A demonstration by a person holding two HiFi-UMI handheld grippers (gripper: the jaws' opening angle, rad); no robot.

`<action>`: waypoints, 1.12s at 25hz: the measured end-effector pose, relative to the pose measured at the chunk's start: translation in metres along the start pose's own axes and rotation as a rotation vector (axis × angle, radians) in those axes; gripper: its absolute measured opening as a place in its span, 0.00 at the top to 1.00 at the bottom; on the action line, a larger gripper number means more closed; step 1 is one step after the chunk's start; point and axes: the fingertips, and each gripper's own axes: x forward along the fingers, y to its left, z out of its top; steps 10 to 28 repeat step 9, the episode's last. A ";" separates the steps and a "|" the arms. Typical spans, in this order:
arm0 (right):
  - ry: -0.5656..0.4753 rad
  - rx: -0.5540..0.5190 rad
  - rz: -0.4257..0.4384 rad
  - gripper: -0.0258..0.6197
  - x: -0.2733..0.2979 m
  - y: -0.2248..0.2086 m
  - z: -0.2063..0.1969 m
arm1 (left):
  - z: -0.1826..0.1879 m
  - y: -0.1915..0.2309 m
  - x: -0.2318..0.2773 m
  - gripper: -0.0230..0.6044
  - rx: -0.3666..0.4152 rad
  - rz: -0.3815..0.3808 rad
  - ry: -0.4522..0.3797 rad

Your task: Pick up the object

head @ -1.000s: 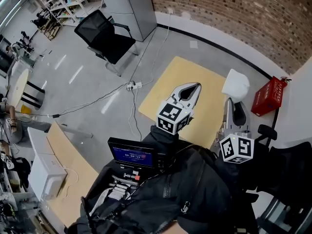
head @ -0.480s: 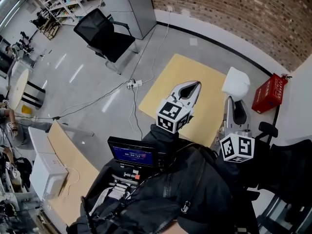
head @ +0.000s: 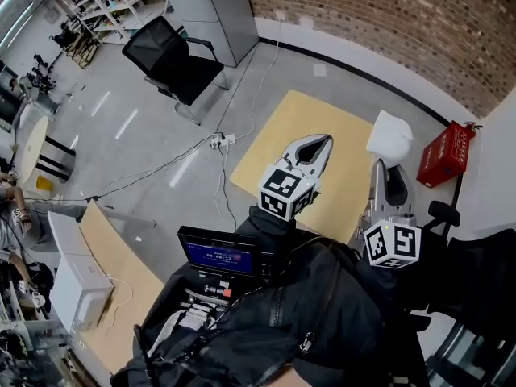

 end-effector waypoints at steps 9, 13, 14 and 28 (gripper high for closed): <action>0.002 -0.004 0.002 0.80 -0.005 0.008 0.002 | -0.006 -0.001 -0.010 0.97 -0.004 0.003 0.040; 0.002 -0.004 0.002 0.80 -0.005 0.008 0.002 | -0.006 -0.001 -0.010 0.97 -0.004 0.003 0.040; 0.002 -0.004 0.002 0.80 -0.005 0.008 0.002 | -0.006 -0.001 -0.010 0.97 -0.004 0.003 0.040; 0.002 -0.004 0.002 0.80 -0.005 0.008 0.002 | -0.006 -0.001 -0.010 0.97 -0.004 0.003 0.040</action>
